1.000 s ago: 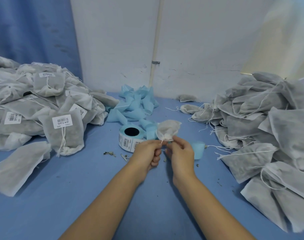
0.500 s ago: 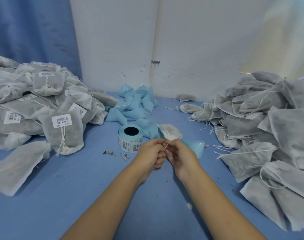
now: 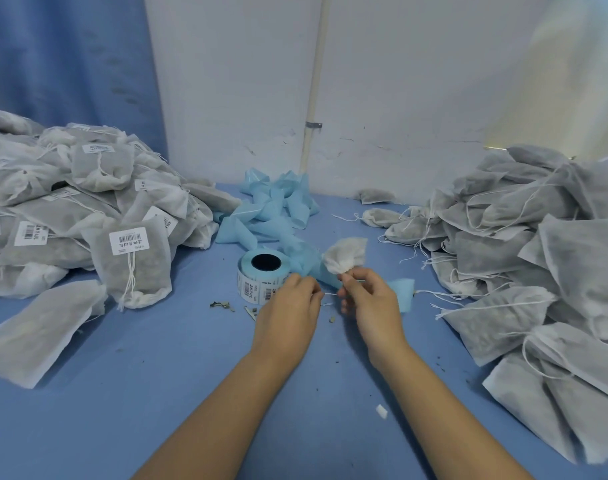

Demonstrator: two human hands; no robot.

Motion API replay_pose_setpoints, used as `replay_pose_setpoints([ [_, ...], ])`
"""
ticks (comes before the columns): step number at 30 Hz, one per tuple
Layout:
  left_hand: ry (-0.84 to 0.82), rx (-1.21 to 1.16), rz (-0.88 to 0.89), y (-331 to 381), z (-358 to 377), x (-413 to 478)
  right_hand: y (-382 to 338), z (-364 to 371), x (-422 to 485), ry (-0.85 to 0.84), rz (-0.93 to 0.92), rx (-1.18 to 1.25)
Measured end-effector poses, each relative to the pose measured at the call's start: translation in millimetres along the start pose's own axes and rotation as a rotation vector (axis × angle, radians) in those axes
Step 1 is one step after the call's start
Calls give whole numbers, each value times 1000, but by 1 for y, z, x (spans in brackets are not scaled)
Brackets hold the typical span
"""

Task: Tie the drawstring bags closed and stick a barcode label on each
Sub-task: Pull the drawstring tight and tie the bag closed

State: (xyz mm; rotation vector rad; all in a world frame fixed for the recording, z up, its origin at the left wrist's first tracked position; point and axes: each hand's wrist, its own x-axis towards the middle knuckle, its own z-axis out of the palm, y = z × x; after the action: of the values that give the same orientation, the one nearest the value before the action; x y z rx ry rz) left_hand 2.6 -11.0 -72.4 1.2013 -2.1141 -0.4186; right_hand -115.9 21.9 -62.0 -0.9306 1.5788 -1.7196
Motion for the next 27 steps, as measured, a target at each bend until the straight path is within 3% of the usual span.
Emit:
replay_pose_setpoints([
  [4,24,-4,16,6,-5,-2,1,-3,-2,37,-248,-426],
  [13,6,-36,200,9,-1,-2,-3,-2,-12,52,-488,-1223],
  [21,92,-223,138,4,4,-2,-1,1,-17,-14,-592,-1031],
  [27,117,-63,203,8,0,-1,1,-1,-16,63,-654,-940],
])
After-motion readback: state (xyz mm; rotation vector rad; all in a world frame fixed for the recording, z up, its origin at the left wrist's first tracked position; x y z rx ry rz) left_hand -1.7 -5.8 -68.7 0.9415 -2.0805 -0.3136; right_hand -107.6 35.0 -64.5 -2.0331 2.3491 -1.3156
